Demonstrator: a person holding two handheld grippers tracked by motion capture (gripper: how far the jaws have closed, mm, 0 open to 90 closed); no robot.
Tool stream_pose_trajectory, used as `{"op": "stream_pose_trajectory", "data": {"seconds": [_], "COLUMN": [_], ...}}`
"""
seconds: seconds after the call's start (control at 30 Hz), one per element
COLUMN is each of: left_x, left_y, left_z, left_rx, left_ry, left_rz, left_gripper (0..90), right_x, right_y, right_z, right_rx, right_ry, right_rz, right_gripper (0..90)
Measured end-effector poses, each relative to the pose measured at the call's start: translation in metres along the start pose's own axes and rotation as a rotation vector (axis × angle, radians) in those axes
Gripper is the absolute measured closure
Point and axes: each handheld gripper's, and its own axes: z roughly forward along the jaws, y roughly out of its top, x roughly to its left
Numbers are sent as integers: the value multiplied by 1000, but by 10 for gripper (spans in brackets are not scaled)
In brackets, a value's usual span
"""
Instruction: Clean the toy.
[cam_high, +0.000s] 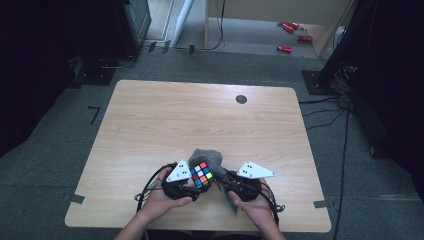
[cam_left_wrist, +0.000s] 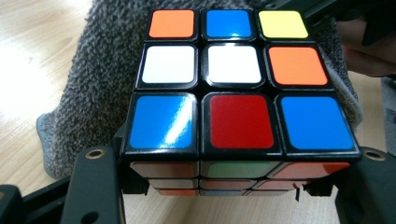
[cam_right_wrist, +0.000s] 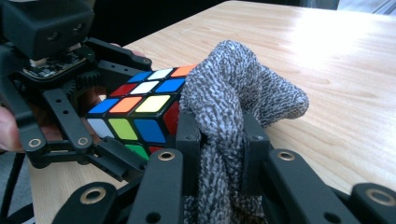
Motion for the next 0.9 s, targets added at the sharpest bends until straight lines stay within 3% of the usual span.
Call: {"op": "stream_pose_trajectory", "data": {"seconds": [0.23,0.4,0.5,0.63,0.8,0.9], "left_x": [10,8,4,6,10,9], "left_y": [2,1,2,5,4,2], "left_z": [-9,-6,-7,-10,-12,-9], "left_rx": [-36,-22,-33,-51,-43,-21], "left_ry": [25,22,7,-2,15,12], "left_rz": [-39,-36,-25,-27,-39,-26], "left_gripper": [348,348,348,348,348,348], "right_x": [-1,7,6,-1,-2,3], "right_y": [-4,3,5,4,1,3], "right_z": [3,-2,-5,-5,-1,-2], "right_rx": [25,-19,-42,-58,-25,-22], "right_ry": [1,-2,7,56,49,33], "right_rz": [6,-26,-11,60,68,41], "right_gripper": [755,756,757,755,755,755]}}
